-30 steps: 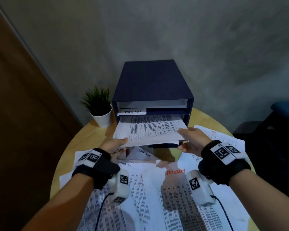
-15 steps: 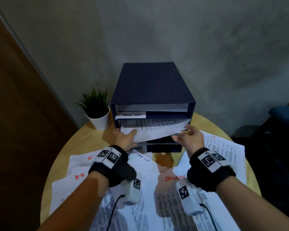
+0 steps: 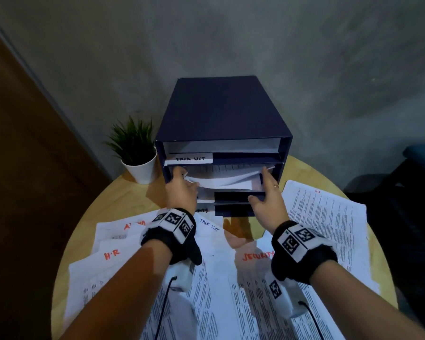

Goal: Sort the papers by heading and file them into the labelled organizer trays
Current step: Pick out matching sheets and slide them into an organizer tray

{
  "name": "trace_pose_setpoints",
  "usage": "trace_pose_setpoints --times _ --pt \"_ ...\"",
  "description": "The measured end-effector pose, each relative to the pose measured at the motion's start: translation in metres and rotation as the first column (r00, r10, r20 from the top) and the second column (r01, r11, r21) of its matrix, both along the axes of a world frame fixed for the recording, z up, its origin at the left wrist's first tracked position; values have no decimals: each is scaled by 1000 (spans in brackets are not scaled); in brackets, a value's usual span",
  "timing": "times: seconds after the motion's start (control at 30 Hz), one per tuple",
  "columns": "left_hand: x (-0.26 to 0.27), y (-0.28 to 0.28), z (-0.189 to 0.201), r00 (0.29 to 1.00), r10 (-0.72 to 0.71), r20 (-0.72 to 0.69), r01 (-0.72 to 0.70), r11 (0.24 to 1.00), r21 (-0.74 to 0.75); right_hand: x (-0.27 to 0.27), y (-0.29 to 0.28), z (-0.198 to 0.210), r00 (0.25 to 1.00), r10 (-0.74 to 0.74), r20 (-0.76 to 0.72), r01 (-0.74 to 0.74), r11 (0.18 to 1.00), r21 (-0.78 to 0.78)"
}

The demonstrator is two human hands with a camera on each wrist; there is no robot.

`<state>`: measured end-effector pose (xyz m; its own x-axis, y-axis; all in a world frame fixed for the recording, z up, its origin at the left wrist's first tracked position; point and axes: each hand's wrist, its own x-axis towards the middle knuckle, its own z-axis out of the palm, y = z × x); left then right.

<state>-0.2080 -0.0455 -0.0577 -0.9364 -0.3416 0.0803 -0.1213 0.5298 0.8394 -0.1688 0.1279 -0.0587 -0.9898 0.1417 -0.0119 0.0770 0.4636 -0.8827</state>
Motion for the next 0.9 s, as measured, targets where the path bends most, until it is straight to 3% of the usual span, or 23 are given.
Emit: trace_pose_setpoints --times 0.1,0.2,0.27,0.33,0.4,0.47,0.53,0.63,0.9 --pt "-4 1 -5 999 1 -37 -2 1000 -25 0 -1 -4 997 68 -30 -60 975 213" --pt "-5 3 -10 998 15 -63 -18 999 -48 0 -1 -10 989 138 46 -141 831 538" --pt "-5 4 -11 995 22 -94 -28 998 -64 0 -2 -13 981 158 113 -194 757 624" --pt "-2 6 -12 991 -31 -127 12 989 -147 0 -4 -13 979 154 133 -203 737 645" --pt "5 7 -15 980 -135 -146 74 929 -363 -3 -5 -13 980 136 145 -198 726 659" --pt "10 5 -22 953 -269 -143 130 784 -607 -5 -6 -13 980 118 162 -197 724 661" --pt "14 4 -26 941 -335 -43 194 639 -744 -4 -5 -13 977 114 181 -206 728 654" --pt "15 2 -27 923 -305 234 370 539 -757 -4 -2 -13 973 116 199 -220 728 650" --pt "5 14 -6 879 -248 408 477 470 -743 -3 0 -7 965 91 247 -227 762 607"
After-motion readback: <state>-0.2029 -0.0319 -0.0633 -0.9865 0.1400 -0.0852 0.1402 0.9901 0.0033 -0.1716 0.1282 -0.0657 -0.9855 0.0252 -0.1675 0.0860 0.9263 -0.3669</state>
